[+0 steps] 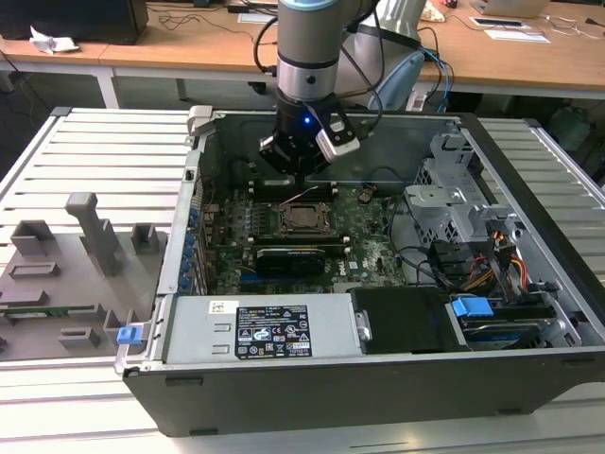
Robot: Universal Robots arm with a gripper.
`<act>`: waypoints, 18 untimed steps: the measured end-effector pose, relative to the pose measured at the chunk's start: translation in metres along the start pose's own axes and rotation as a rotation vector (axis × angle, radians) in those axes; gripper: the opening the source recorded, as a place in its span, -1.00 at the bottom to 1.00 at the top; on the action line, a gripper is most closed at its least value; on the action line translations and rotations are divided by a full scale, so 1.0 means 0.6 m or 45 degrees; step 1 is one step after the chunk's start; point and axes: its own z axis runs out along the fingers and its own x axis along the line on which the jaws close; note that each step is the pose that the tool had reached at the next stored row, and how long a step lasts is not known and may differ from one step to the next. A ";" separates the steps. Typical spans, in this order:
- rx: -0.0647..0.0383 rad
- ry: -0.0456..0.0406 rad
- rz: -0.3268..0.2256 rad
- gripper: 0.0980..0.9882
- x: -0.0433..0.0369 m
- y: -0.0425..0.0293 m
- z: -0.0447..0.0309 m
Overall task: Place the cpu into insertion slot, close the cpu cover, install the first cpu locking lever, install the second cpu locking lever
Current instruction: 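Install the first cpu locking lever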
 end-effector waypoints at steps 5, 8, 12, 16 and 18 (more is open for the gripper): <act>0.000 0.000 0.000 -0.98 -0.002 0.000 0.002; 0.000 0.000 0.000 -0.98 -0.005 0.000 0.004; 0.000 0.000 0.000 -0.98 -0.005 0.000 0.006; 0.000 0.000 -0.002 -0.98 -0.006 0.001 0.009; 0.000 0.000 -0.002 -0.98 -0.006 0.003 0.010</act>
